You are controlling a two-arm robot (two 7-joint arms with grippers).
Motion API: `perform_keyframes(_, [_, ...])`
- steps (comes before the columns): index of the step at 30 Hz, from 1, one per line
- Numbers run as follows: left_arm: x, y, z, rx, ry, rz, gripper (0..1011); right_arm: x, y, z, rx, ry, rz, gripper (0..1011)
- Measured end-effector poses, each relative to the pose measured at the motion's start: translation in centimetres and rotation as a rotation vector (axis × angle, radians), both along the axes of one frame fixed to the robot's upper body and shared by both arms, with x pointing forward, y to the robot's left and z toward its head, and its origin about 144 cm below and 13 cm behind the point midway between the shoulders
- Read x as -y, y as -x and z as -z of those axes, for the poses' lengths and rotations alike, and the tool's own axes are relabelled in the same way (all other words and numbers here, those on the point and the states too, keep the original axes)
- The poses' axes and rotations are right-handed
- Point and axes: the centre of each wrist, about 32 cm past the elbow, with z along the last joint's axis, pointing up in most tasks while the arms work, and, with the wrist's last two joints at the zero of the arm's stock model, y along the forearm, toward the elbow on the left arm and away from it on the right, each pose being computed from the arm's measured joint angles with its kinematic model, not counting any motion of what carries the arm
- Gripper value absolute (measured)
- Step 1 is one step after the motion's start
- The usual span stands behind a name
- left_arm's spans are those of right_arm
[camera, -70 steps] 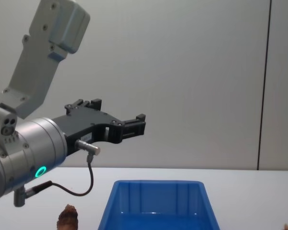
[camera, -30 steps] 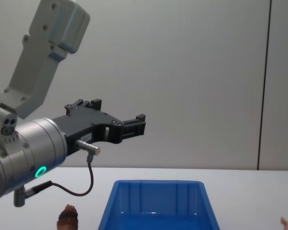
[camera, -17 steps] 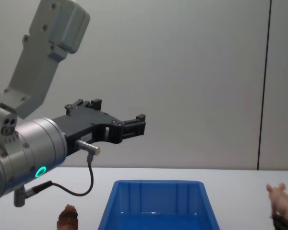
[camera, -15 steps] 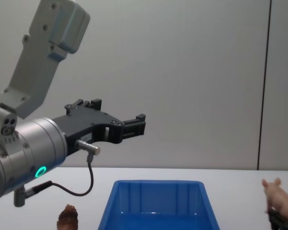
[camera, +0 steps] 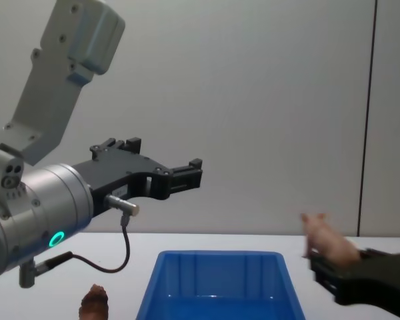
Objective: Pick up the two dolls from the table and place them into the box.
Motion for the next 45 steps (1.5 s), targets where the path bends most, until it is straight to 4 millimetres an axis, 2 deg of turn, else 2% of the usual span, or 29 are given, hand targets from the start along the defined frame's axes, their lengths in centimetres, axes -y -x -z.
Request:
perform_keyframes(17, [0.0, 0.0, 0.0, 0.000, 0.000, 0.000, 1001, -2.8, -2.9, -0.3, 0.007, -0.056, -0.178, 400])
perform_keyframes(21, [0.0, 0.0, 0.0, 0.000, 0.000, 0.000, 1001, -3.1, -3.1, -0.2, -0.005, -0.054, -0.186, 547])
perform_keyframes(27, [0.0, 0.0, 0.0, 0.000, 0.000, 0.000, 1001, -3.3, -3.3, -0.1, -0.020, -0.047, -0.185, 708])
perform_keyframes(28, [0.0, 0.0, 0.0, 0.000, 0.000, 0.000, 1001, -3.3, -3.3, 0.0, -0.022, -0.045, -0.181, 765])
perform_keyframes(37, [0.0, 0.0, 0.0, 0.000, 0.000, 0.000, 1001, -2.8, -2.7, 0.2, -0.026, -0.031, -0.134, 998])
perform_keyframes(45, [0.0, 0.0, 0.0, 0.000, 0.000, 0.000, 1001, -1.8, -1.5, 0.3, -0.025, -0.018, -0.077, 1001])
